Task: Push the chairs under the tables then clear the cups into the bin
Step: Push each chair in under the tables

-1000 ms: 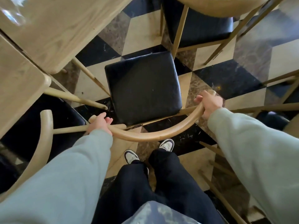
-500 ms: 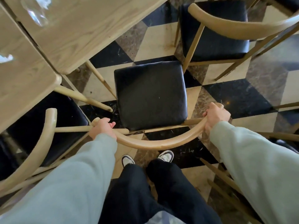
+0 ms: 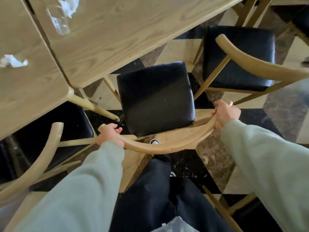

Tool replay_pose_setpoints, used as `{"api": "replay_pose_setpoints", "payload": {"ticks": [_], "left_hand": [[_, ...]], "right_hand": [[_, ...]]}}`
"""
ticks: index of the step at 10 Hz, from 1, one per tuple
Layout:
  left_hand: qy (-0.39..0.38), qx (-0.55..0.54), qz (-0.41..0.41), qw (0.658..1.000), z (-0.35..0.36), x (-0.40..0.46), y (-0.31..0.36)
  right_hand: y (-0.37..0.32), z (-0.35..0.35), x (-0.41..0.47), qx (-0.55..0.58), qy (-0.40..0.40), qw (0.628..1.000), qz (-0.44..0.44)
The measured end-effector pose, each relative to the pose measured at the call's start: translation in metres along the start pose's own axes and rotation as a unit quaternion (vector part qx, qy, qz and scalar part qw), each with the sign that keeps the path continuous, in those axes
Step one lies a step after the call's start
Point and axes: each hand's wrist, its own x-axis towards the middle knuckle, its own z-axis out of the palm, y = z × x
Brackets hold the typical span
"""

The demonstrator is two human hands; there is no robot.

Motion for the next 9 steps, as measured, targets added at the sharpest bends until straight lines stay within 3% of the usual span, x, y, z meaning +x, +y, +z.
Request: {"api": "replay_pose_setpoints", "payload": {"ticks": [1, 3, 5, 7, 8, 9], "left_hand": [[-0.029, 0.001, 0.03, 0.999, 0.014, 0.006, 0.007], [0.036, 0.074, 0.041, 0.996, 0.037, 0.001, 0.023], [-0.029, -0.025, 0.02, 0.999, 0.072, 0.006, 0.038], [0.009, -0.071, 0.017, 0.997, 0.106, 0.015, 0.047], [0.042, -0.135, -0.059, 0.988, 0.12, 0.013, 0.057], [0.08, -0.121, -0.024, 0.989, 0.134, 0.005, 0.078]], "right_hand": [[-0.029, 0.026, 0.005, -0.02, -0.01, 0.999, -0.023], [-0.071, 0.062, 0.022, -0.057, -0.035, 0.996, -0.05], [-0.113, 0.093, 0.055, -0.076, -0.064, 0.993, -0.068], [-0.153, 0.134, 0.084, -0.087, -0.097, 0.988, -0.077], [-0.172, 0.15, 0.087, -0.1, -0.102, 0.987, -0.073], [-0.187, 0.169, 0.091, -0.107, -0.107, 0.986, -0.069]]}}
